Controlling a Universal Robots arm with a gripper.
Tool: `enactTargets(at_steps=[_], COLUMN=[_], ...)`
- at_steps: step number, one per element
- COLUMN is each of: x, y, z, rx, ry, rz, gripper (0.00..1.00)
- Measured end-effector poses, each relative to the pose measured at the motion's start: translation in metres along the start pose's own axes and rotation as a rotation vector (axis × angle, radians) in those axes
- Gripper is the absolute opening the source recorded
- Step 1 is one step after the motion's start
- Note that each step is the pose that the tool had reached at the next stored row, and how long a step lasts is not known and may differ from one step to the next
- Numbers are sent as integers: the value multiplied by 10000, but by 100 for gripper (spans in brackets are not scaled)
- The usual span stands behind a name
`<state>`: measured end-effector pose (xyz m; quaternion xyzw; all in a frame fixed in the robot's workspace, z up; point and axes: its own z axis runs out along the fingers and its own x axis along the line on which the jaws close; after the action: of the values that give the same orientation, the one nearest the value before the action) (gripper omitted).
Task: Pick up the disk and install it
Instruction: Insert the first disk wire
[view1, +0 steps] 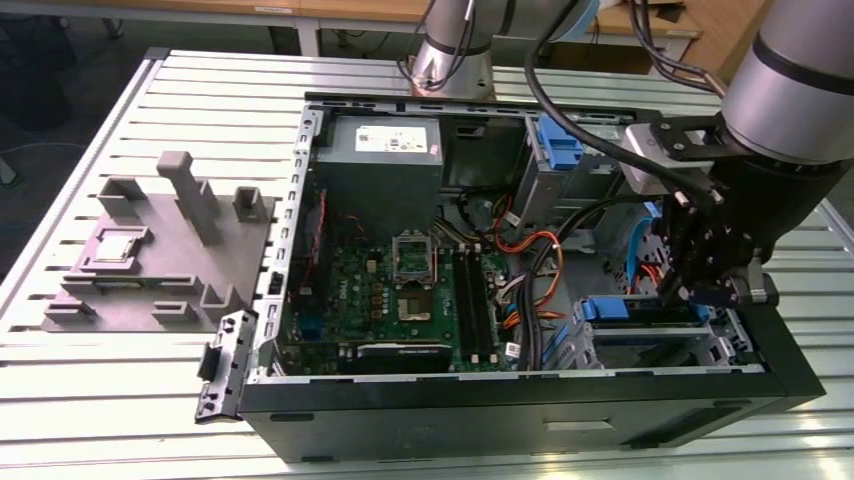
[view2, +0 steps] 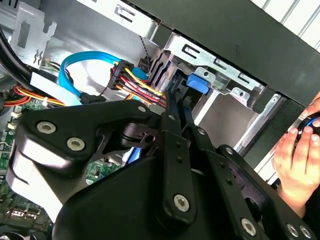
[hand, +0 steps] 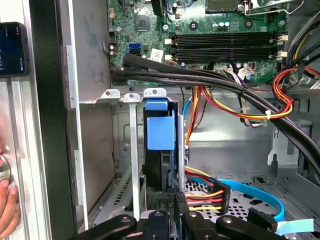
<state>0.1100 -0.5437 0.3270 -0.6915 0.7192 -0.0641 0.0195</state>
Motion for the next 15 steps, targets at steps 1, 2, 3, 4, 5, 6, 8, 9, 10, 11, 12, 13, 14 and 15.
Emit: enactTargets(at_steps=[1,2,3,4,5,6,8,9,10,11,12,13,14,15], x=[0,0,0,-1,-1,-1,-1,0,-1,-2,-1,1,2,4], y=[0,0,1,1,1,1,1,1,1,1,0,-3,-6,-9], z=[2,3,5,6,6,6,6,6,8,8,-2,-22,-49,-76], rx=[-1,-1,0,0,0,0,0,0,-1,-1,-1,-1,-1,-5], ry=[1,0,-1,-3,-3,-3,-2,-1,-8,-17,-14,-6,-5,-8], rz=[2,5,5,6,6,6,6,6,7,8,8,7,7,7], gripper=[16,16,16,16,16,16,16,16,16,18,18,24,24,24])
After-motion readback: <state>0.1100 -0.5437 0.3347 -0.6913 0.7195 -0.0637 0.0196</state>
